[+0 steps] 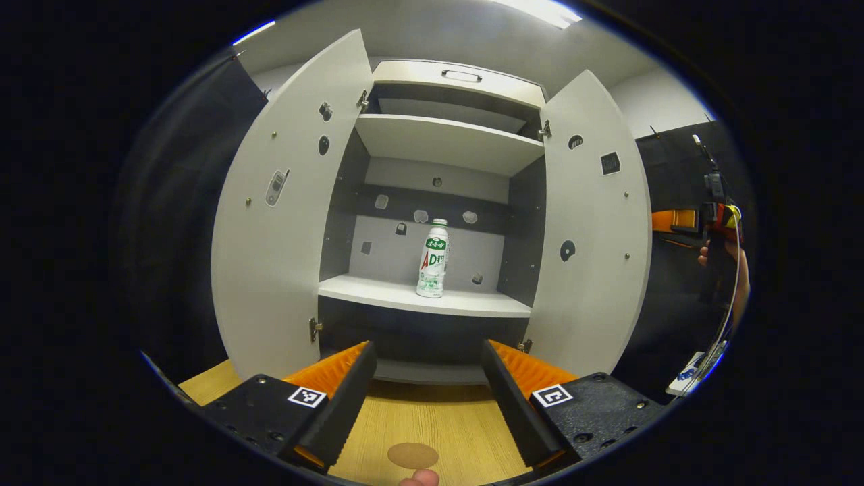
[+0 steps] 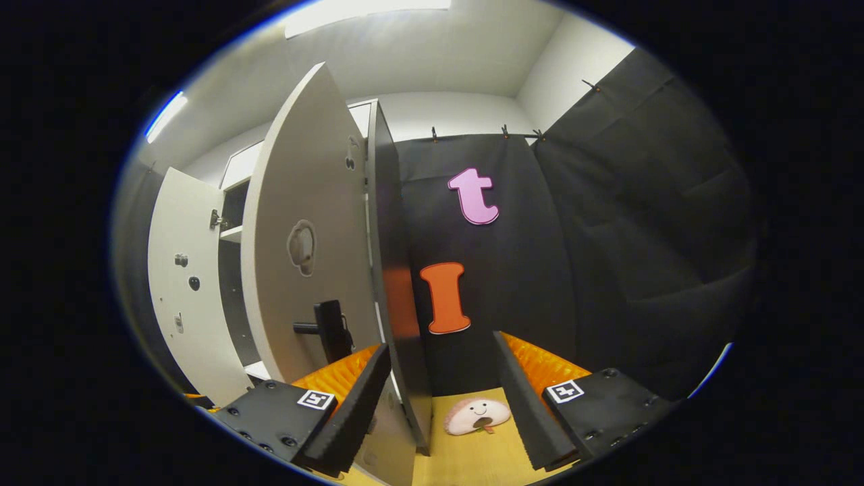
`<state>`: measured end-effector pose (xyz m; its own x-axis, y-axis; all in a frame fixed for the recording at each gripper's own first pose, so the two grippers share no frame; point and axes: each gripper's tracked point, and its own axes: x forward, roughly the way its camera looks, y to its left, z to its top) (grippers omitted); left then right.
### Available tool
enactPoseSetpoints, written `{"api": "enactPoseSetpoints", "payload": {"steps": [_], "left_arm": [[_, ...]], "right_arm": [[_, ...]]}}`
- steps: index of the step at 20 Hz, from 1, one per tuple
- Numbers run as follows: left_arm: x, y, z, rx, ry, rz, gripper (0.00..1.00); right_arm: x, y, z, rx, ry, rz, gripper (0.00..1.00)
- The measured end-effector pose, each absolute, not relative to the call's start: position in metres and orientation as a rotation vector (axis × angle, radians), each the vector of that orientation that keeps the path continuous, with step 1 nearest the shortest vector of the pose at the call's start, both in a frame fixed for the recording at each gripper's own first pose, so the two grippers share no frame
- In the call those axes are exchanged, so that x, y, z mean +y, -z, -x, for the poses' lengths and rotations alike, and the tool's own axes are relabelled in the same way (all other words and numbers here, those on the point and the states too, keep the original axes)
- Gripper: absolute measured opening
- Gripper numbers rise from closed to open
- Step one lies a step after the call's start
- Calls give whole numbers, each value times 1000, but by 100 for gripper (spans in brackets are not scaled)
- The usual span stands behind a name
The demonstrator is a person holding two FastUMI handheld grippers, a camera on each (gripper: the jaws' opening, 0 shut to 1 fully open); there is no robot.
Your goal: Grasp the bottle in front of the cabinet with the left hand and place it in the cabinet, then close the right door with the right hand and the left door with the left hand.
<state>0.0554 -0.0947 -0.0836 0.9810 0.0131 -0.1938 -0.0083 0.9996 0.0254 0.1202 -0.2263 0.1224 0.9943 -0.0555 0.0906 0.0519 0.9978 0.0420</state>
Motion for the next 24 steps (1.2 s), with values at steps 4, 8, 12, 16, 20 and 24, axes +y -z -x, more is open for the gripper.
{"api": "enactPoseSetpoints", "payload": {"steps": [4,8,12,16,20,24], "left_arm": [[-76,80,-58,174,0,-19,96],[-59,93,-62,197,15,11,96],[-45,96,-64,203,34,25,96],[-31,96,-71,202,52,28,96],[-30,97,-76,208,92,41,96],[-26,96,-79,207,114,34,96]], "right_arm": [[-226,-129,-115,-115,114,28,95],[-226,-133,-111,-129,177,78,87],[-220,-132,-109,-128,217,72,86],[-212,-132,-103,-146,279,113,85],[-192,-132,-108,-138,259,123,85],[-161,-126,-110,-144,202,74,94]]}}
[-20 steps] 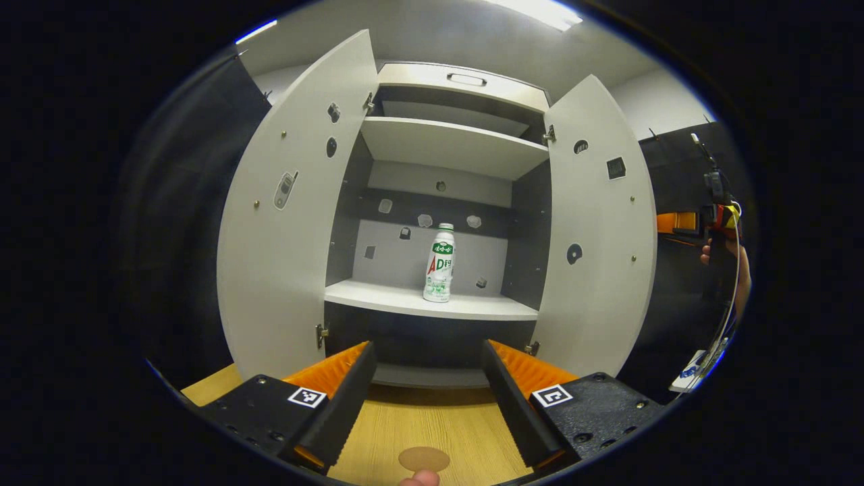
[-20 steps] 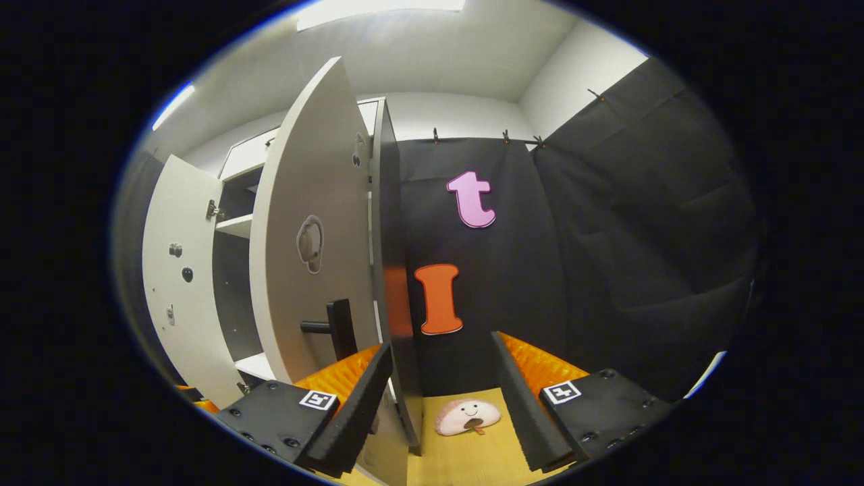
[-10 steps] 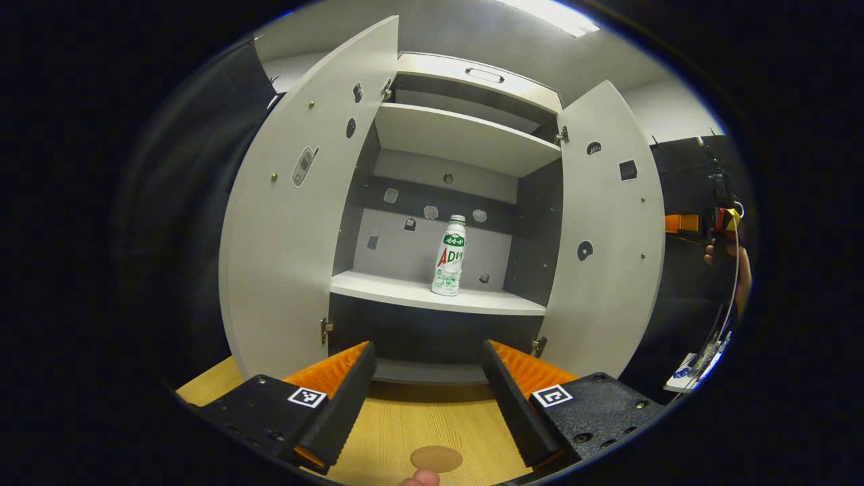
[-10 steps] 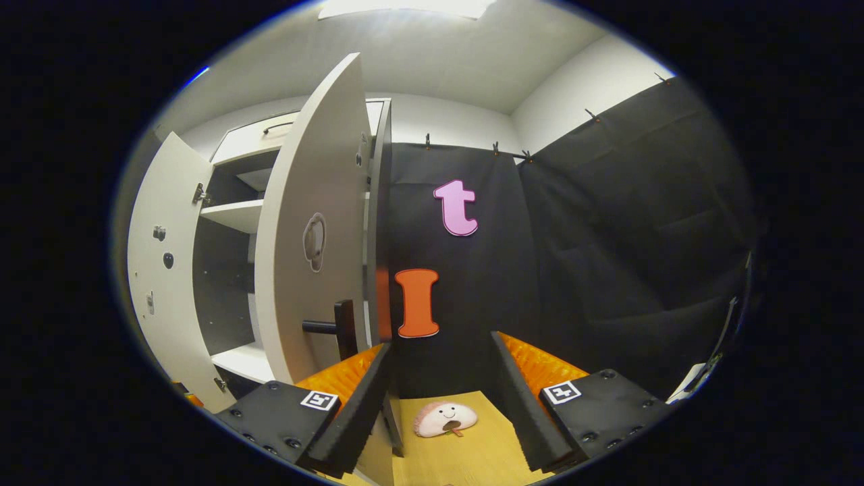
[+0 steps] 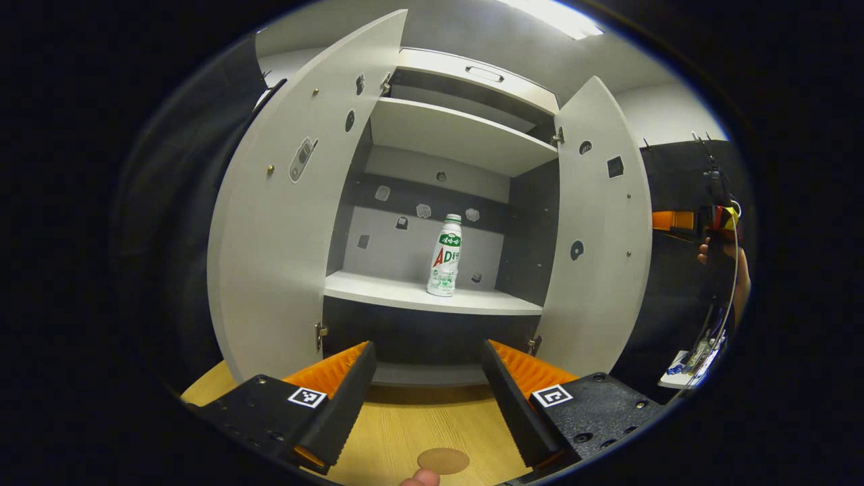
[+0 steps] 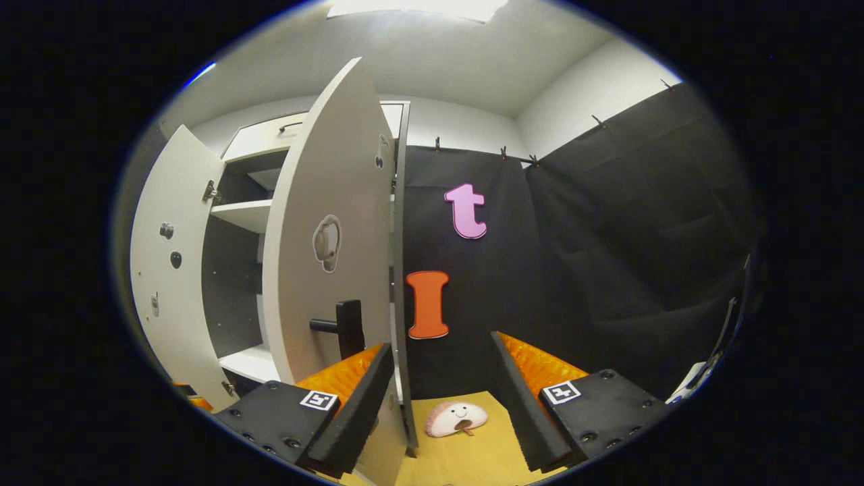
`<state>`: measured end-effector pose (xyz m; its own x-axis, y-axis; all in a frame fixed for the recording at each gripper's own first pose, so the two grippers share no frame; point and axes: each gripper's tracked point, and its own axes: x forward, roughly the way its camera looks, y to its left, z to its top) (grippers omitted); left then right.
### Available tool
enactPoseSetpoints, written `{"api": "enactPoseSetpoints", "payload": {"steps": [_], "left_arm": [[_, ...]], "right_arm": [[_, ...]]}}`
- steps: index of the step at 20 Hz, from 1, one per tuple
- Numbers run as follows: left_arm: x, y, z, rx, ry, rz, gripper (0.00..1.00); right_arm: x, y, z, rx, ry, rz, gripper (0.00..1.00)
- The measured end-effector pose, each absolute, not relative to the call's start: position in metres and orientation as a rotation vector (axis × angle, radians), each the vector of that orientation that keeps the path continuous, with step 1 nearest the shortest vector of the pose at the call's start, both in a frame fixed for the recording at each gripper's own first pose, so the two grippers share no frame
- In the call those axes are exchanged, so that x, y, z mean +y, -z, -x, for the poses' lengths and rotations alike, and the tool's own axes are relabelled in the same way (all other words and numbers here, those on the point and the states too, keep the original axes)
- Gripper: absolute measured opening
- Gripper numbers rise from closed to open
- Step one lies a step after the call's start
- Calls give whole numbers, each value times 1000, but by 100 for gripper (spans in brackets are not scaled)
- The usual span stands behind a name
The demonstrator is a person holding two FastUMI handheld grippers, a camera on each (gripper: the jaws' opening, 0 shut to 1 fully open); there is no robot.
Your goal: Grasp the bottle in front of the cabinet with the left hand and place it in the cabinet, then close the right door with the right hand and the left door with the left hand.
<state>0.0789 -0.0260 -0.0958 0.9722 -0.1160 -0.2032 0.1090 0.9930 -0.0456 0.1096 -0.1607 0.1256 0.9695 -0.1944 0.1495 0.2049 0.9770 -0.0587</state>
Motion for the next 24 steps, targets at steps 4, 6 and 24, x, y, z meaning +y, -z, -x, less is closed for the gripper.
{"api": "enactPoseSetpoints", "payload": {"steps": [4,6,24], "left_arm": [[-25,97,-74,212,127,56,96],[-22,97,-73,215,120,67,96],[50,-9,-2,22,-248,78,95]], "right_arm": [[-127,-121,-120,-133,133,40,94],[-108,-118,-128,-128,92,36,94],[2,-90,-164,-61,-224,45,94]]}}
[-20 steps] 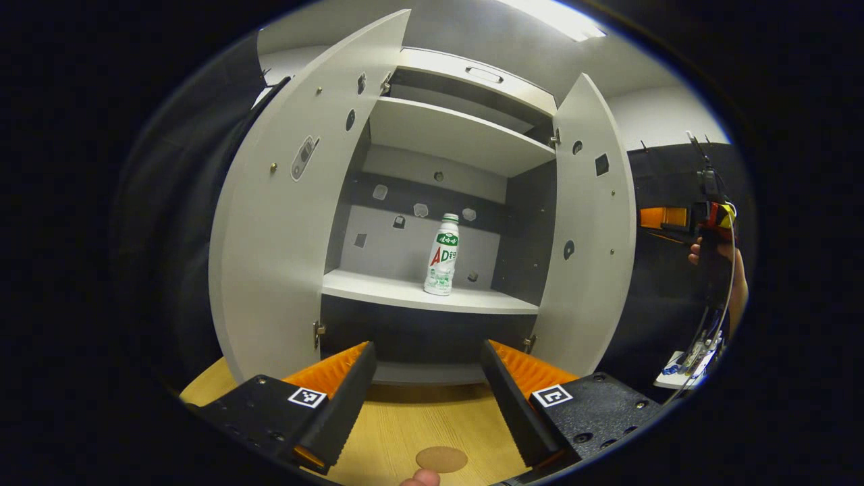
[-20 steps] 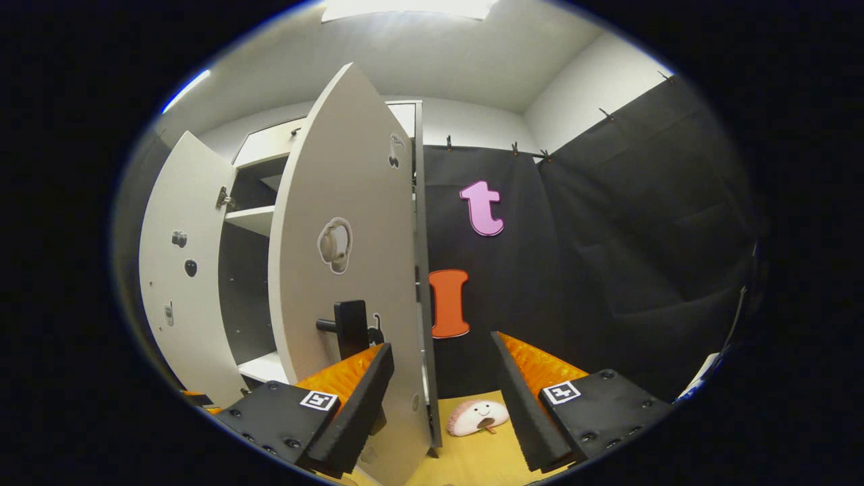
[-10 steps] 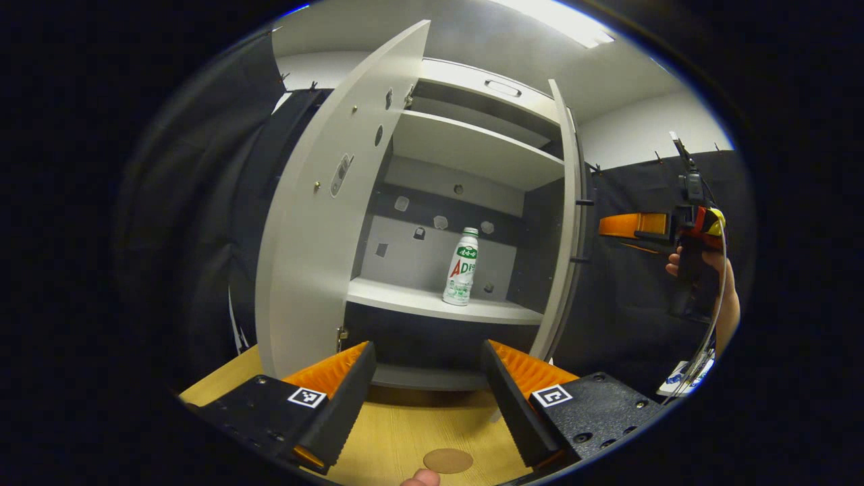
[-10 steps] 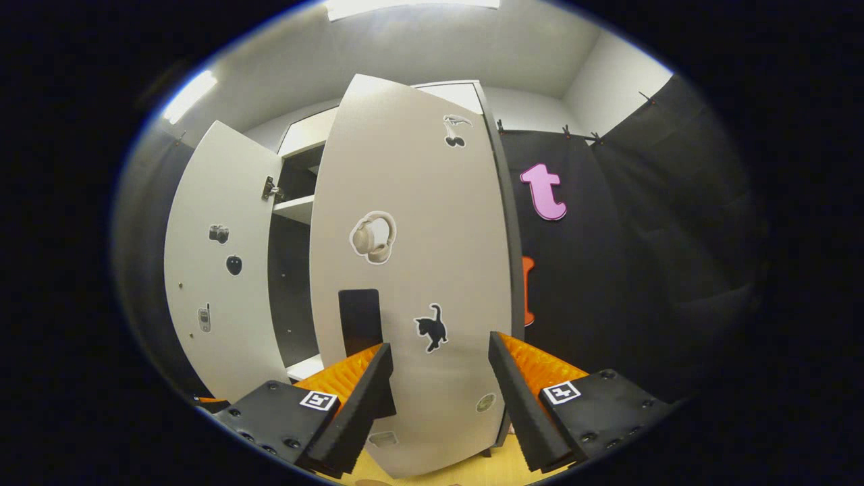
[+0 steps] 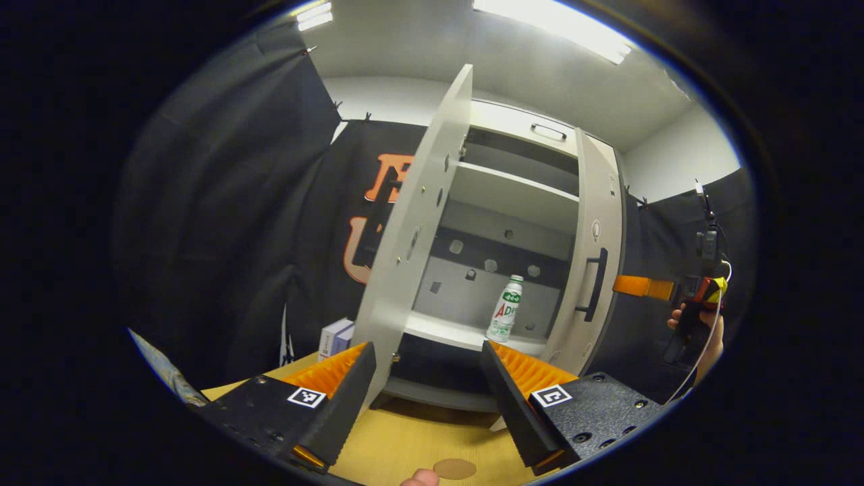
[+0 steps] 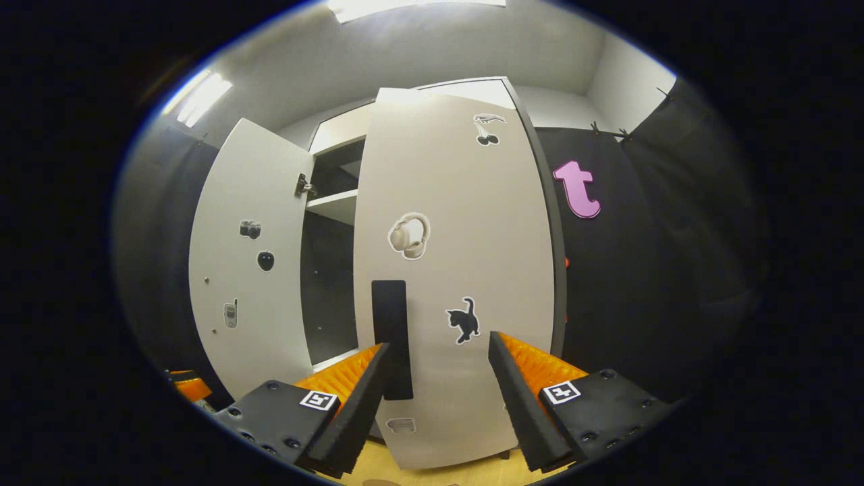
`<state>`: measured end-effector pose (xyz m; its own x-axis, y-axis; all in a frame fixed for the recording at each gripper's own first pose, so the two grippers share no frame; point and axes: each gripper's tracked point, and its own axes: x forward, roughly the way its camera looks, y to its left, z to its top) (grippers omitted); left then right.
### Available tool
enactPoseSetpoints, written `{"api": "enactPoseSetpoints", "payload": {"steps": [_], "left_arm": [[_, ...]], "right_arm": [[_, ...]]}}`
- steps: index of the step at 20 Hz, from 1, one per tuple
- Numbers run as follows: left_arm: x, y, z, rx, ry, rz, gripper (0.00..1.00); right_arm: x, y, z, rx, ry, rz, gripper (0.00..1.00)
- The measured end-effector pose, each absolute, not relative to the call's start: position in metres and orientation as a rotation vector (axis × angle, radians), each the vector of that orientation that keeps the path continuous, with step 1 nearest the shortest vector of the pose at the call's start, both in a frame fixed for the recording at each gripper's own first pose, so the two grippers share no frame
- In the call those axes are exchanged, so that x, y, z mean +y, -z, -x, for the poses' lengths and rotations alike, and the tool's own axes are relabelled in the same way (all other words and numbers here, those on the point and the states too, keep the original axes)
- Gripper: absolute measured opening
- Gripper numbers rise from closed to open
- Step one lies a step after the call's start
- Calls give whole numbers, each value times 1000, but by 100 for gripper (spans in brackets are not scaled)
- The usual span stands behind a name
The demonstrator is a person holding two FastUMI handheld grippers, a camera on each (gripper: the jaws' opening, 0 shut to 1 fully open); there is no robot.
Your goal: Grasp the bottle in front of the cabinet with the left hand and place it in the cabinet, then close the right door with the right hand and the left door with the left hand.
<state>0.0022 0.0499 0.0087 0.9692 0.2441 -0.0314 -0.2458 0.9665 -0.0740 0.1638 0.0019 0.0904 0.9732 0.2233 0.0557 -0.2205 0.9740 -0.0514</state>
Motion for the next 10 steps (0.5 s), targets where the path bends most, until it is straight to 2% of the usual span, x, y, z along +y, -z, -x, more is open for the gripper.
{"api": "enactPoseSetpoints", "payload": {"steps": [5,7,8,10], "left_arm": [[103,-40,30,-11,-457,4,95],[132,-47,29,-13,-536,-22,95],[148,-45,27,7,-580,-28,92],[169,-48,16,21,-622,-36,95]], "right_arm": [[-1,-76,-151,-34,-280,42,95],[-12,-65,-143,-25,-278,35,95],[-17,-59,-141,-13,-271,35,95],[-26,-50,-138,6,-262,32,95]]}}
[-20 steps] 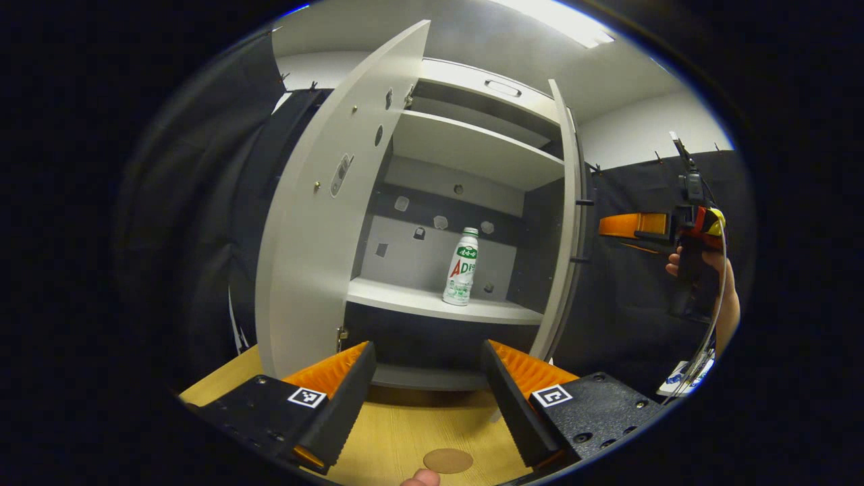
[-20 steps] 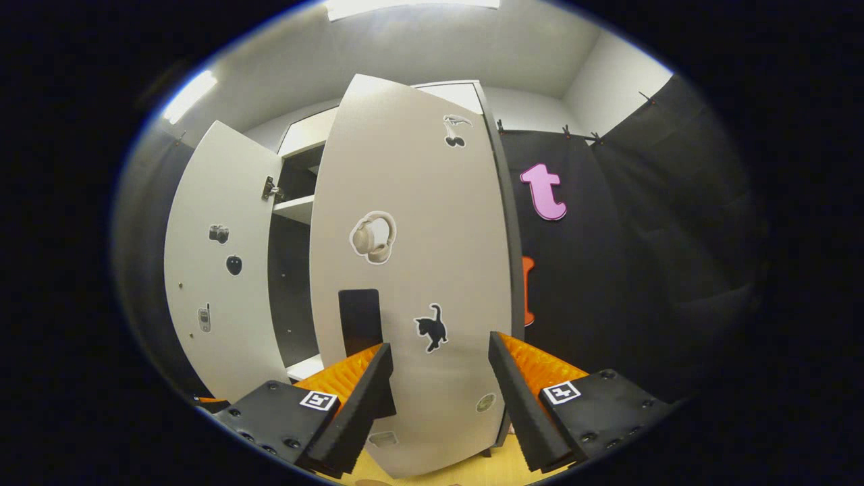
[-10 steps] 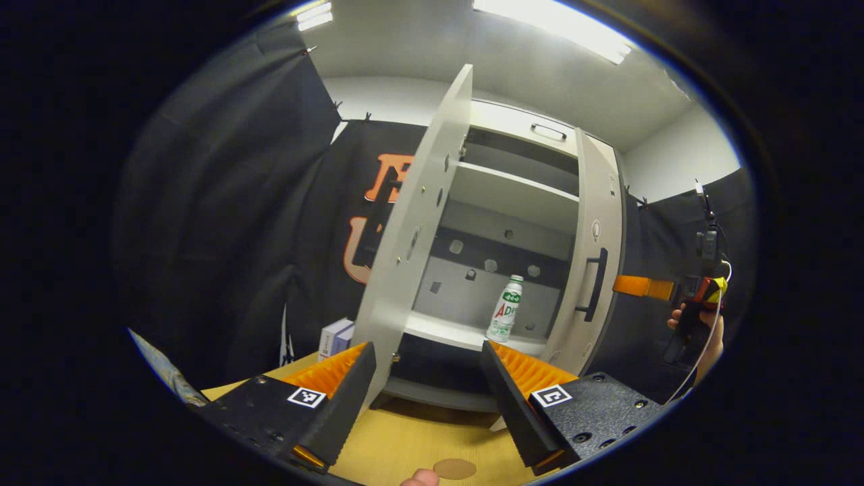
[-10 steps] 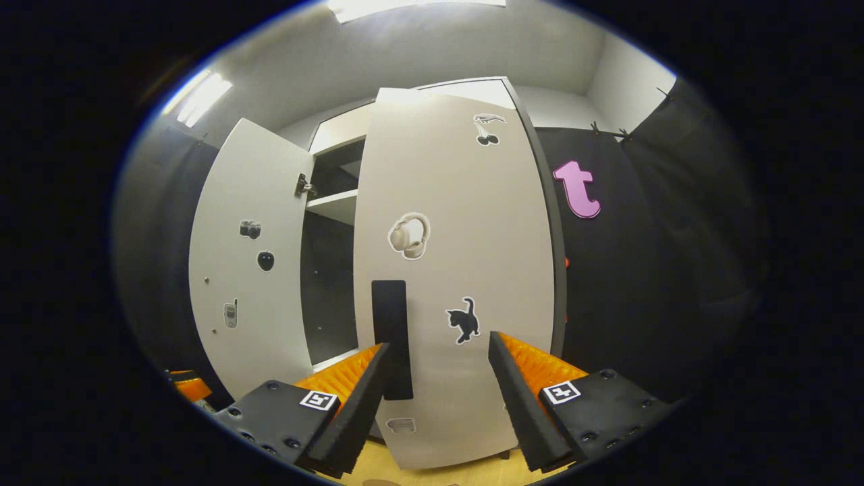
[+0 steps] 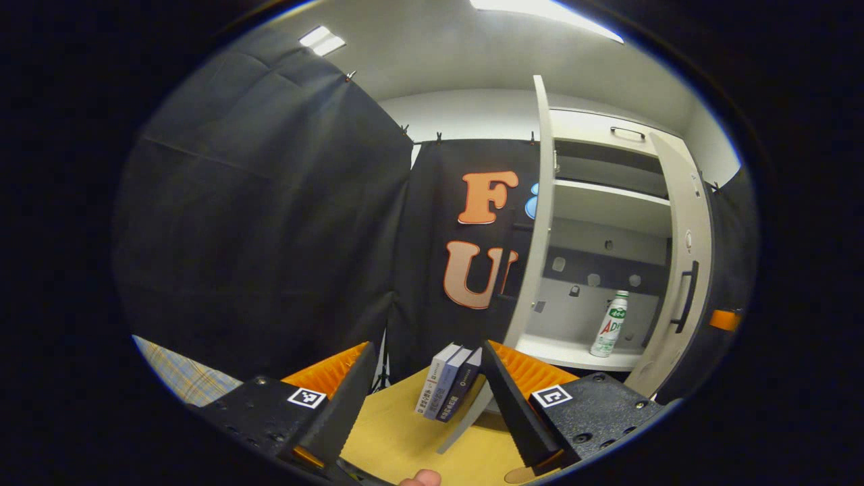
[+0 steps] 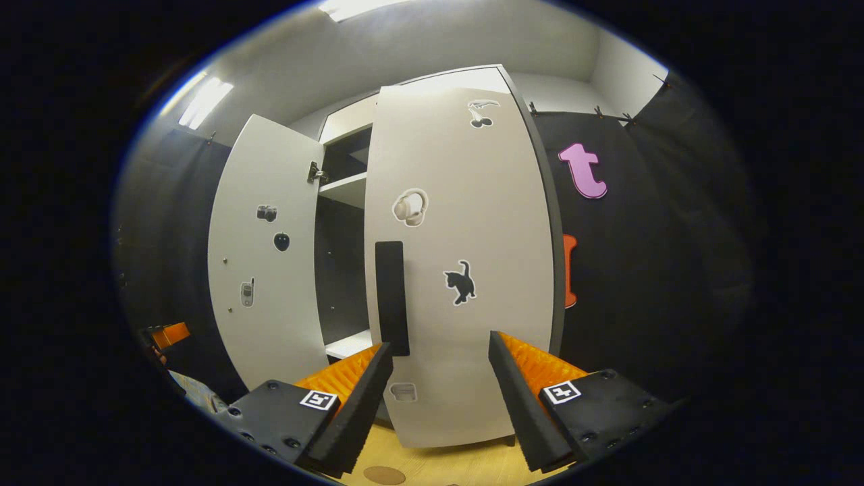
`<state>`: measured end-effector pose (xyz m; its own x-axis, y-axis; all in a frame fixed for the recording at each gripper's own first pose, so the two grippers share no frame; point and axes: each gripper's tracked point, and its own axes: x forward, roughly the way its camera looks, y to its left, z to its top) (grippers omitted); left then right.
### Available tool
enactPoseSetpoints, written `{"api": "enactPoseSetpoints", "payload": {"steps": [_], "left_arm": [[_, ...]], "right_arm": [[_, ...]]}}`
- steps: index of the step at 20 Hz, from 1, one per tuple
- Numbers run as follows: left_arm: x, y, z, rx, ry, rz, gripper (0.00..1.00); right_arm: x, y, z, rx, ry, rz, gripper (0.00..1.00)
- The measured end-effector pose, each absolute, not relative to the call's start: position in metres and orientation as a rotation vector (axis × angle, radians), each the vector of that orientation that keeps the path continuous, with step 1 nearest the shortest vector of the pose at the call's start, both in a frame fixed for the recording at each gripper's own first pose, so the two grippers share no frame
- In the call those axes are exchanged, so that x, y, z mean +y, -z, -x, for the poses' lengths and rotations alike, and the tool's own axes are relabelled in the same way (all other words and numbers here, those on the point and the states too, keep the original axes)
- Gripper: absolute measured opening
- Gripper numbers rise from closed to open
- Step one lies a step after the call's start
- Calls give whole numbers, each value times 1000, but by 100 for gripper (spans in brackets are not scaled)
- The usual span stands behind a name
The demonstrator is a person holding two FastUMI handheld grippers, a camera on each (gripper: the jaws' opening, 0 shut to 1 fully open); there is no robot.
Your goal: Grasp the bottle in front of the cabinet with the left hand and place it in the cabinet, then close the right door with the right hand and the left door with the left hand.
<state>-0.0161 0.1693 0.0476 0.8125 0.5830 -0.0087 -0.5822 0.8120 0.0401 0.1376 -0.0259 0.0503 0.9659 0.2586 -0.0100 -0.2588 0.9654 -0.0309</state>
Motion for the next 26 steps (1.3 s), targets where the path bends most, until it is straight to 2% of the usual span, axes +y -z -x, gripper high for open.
{"api": "enactPoseSetpoints", "payload": {"steps": [9,14,16,17,19,20,21,22,23,24,25,26], "left_arm": [[227,-84,-75,-30,-587,-80,95],[225,-90,-105,-40,-546,-106,95],[224,-93,-107,-54,-555,-123,95],[222,-93,-107,-59,-553,-131,91],[221,-93,-108,-60,-544,-127,94],[219,-93,-109,-56,-532,-121,89],[218,-93,-109,-55,-518,-106,93],[216,-92,-110,-56,-506,-81,88],[214,-92,-110,-57,-493,-55,88],[209,-90,-111,-57,-483,-35,93],[202,-86,-113,-58,-470,-24,88],[194,-83,-115,-58,-458,-22,93]], "right_arm": [[-58,-20,-126,38,-176,94,95],[-76,-1,-125,63,-118,47,95],[-86,2,-125,67,-94,37,95],[-90,3,-124,66,-84,37,95],[-100,3,-121,60,-65,42,95],[-104,3,-120,58,-59,44,95],[-108,2,-119,57,-55,44,95],[-112,2,-118,57,-51,42,94],[-115,2,-118,58,-48,38,94],[-118,3,-117,60,-46,33,94],[-122,3,-117,62,-44,30,86],[-125,4,-116,63,-43,27,86]]}}
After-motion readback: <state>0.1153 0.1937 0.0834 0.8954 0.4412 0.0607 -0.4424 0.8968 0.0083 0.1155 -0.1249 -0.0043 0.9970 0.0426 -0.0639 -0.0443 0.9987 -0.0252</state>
